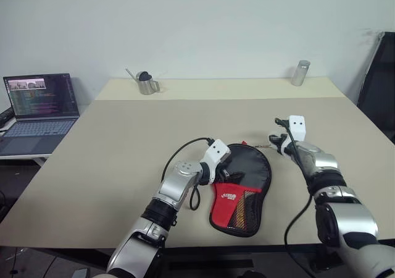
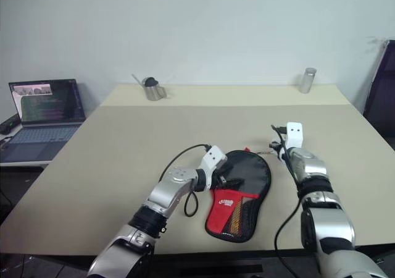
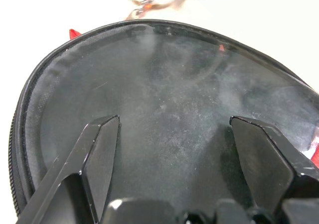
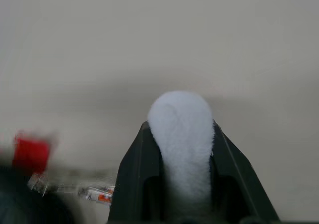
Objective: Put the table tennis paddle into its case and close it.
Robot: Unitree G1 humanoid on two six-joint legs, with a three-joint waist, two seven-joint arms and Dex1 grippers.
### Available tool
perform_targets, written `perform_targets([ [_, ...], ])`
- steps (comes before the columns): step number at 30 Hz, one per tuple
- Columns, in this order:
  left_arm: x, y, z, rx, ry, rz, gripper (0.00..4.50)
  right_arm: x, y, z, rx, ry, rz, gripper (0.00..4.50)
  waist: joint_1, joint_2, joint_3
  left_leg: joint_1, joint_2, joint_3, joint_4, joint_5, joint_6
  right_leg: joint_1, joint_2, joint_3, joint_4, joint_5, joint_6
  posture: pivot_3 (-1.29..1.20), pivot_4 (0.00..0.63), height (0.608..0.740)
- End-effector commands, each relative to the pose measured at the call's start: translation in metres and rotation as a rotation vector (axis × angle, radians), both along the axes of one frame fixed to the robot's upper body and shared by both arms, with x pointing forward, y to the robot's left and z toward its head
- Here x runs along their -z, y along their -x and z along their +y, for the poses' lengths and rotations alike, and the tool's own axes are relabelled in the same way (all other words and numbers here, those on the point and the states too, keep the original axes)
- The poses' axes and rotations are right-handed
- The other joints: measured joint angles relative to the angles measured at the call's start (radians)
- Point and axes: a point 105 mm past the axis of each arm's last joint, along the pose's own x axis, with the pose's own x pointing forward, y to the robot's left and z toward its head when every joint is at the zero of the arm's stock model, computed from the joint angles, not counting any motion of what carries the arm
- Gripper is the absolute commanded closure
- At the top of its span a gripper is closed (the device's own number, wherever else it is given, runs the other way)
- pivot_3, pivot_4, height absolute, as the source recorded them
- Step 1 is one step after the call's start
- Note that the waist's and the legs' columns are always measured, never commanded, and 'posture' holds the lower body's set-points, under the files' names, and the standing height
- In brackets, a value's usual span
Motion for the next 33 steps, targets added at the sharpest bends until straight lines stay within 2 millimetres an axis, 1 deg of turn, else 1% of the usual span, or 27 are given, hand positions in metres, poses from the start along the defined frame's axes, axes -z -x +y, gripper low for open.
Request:
perform_targets([
  [1,0.013,-0.003,0.008,-0.04,-0.035,0.039,0.61,-0.021,0.023,-0.002,-0.195,0.17,-0.053,3.97,0.001,0.001,0.0,0.0,0.0,0.001,0.0,0.0,0.0,0.0,0.0,0.001,0.0,0.0,0.0,0.0,0.15,0.74],
  [3,0.013,-0.004,0.006,-0.034,-0.038,0.038,0.61,-0.019,0.048,-0.006,-0.354,0.29,-0.033,3.97,0.005,0.001,-0.001,0.0,0.0,0.001,0.0,0.0,0.0,0.0,0.0,0.0,0.0,0.0,0.0,0.0,0.15,0.74],
  [5,0.012,-0.005,0.005,-0.031,-0.039,0.038,0.61,-0.019,0.067,-0.007,-0.462,0.339,-0.005,3.98,0.01,0.001,-0.001,0.001,-0.001,0.0,0.0,0.0,0.0,0.001,0.001,-0.001,0.0,-0.001,0.001,0.0,0.15,0.74],
  [9,0.012,-0.007,0.002,-0.03,-0.047,0.033,0.61,-0.01,0.097,-0.004,-0.622,0.448,0.056,3.98,0.009,0.001,-0.001,0.002,-0.001,0.0,0.001,0.0,0.0,0.003,0.001,-0.001,-0.001,-0.001,0.002,0.0,0.15,0.74],
  [12,0.01,-0.008,-0.001,-0.025,-0.049,0.025,0.61,-0.006,0.111,-0.002,-0.686,0.472,0.085,3.98,0.01,0.001,-0.001,0.002,-0.001,-0.001,0.001,0.0,0.0,0.003,0.001,-0.002,-0.001,-0.001,0.002,0.0,0.15,0.74],
  [13,0.009,-0.008,-0.002,-0.022,-0.048,0.022,0.61,-0.006,0.113,-0.001,-0.695,0.471,0.089,3.98,0.01,0.001,-0.001,0.002,-0.001,-0.001,0.001,0.0,0.0,0.003,0.001,-0.001,-0.001,-0.001,0.002,0.0,0.15,0.74],
  [17,0.007,-0.01,-0.003,-0.029,-0.057,0.011,0.61,-0.003,0.135,0.006,-0.823,0.459,0.122,3.98,0.013,0.001,-0.001,0.002,-0.001,-0.001,0.001,0.0,-0.001,0.003,0.001,-0.002,-0.001,-0.001,0.002,0.0,0.15,0.74],
  [21,0.009,-0.011,-0.002,-0.034,-0.063,0.012,0.61,-0.007,0.154,0.013,-0.937,0.404,0.128,3.98,0.014,0.001,-0.001,0.001,0.0,-0.002,0.001,0.002,-0.003,0.003,0.001,-0.002,-0.004,-0.001,0.002,0.0,0.15,0.74],
  [25,0.01,-0.012,0.0,-0.044,-0.069,0.016,0.61,-0.018,0.166,0.023,-0.989,0.244,0.103,3.98,0.015,0.001,-0.001,0.001,0.0,-0.003,0.001,0.002,-0.003,0.005,0.001,-0.003,-0.007,0.0,0.003,0.0,0.15,0.74],
  [28,0.011,-0.014,0.003,-0.062,-0.08,0.02,0.61,-0.013,0.184,0.028,-1.066,0.206,0.149,3.98,0.022,0.001,-0.001,0.001,0.0,-0.005,0.0,0.002,-0.003,0.007,0.001,-0.005,-0.01,0.0,0.004,0.0,0.15,0.74],
  [31,0.013,-0.018,0.008,-0.104,-0.092,0.029,0.61,-0.003,0.206,0.044,-1.147,0.168,0.194,3.98,0.035,0.001,-0.001,0.001,-0.001,-0.006,0.0,0.001,-0.003,0.008,0.0,-0.006,-0.012,0.0,0.004,0.0,0.15,0.74],
  [33,0.014,-0.02,0.009,-0.125,-0.095,0.031,0.61,0.004,0.215,0.051,-1.169,0.152,0.217,3.98,0.037,0.001,-0.001,0.001,-0.001,-0.006,0.0,0.001,-0.003,0.008,0.0,-0.006,-0.012,-0.001,0.005,0.0,0.15,0.74],
])
